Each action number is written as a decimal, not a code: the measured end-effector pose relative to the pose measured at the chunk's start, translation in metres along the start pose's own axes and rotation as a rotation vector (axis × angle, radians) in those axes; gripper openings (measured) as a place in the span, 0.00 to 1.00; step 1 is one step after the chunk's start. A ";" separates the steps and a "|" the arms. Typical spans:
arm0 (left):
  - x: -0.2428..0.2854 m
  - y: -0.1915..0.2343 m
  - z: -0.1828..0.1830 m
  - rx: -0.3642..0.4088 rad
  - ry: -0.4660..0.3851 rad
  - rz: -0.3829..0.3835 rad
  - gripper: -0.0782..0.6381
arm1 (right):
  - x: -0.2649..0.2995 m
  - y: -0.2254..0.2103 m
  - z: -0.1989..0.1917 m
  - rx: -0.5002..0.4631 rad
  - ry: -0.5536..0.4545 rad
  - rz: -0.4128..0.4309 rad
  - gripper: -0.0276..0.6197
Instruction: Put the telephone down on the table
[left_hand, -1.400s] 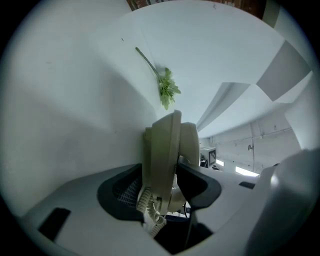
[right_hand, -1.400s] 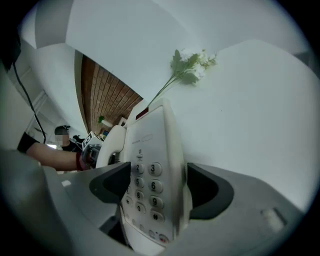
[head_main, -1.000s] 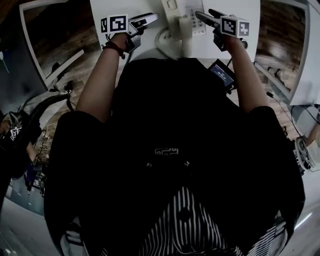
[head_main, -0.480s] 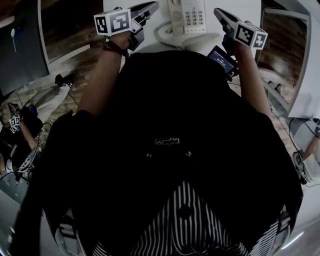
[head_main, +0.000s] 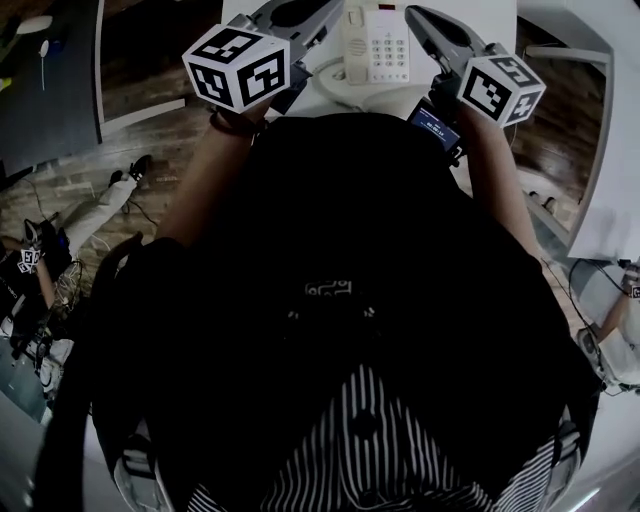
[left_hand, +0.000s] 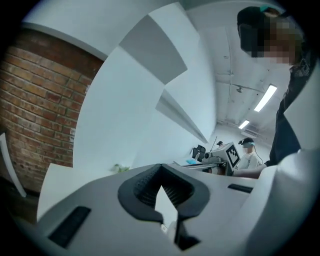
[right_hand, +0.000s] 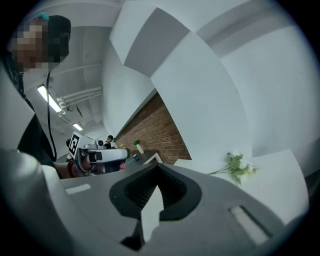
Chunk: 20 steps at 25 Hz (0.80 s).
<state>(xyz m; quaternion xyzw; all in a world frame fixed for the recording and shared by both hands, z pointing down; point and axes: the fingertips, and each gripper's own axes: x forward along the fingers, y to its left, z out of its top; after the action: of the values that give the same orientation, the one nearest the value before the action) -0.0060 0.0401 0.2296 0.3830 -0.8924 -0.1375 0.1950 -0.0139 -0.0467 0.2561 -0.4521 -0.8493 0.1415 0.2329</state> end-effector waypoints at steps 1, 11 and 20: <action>-0.002 -0.003 0.006 0.011 -0.016 0.002 0.12 | 0.000 0.007 0.007 -0.015 -0.010 0.010 0.05; -0.011 -0.024 0.022 0.070 -0.089 0.073 0.12 | -0.003 0.045 0.031 -0.108 -0.032 0.044 0.05; -0.011 -0.026 0.021 0.073 -0.089 0.090 0.12 | -0.012 0.042 0.029 -0.094 -0.043 0.045 0.05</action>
<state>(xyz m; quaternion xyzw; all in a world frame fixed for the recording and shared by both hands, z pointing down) 0.0084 0.0329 0.1982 0.3431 -0.9208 -0.1128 0.1471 0.0056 -0.0343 0.2095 -0.4785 -0.8494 0.1162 0.1900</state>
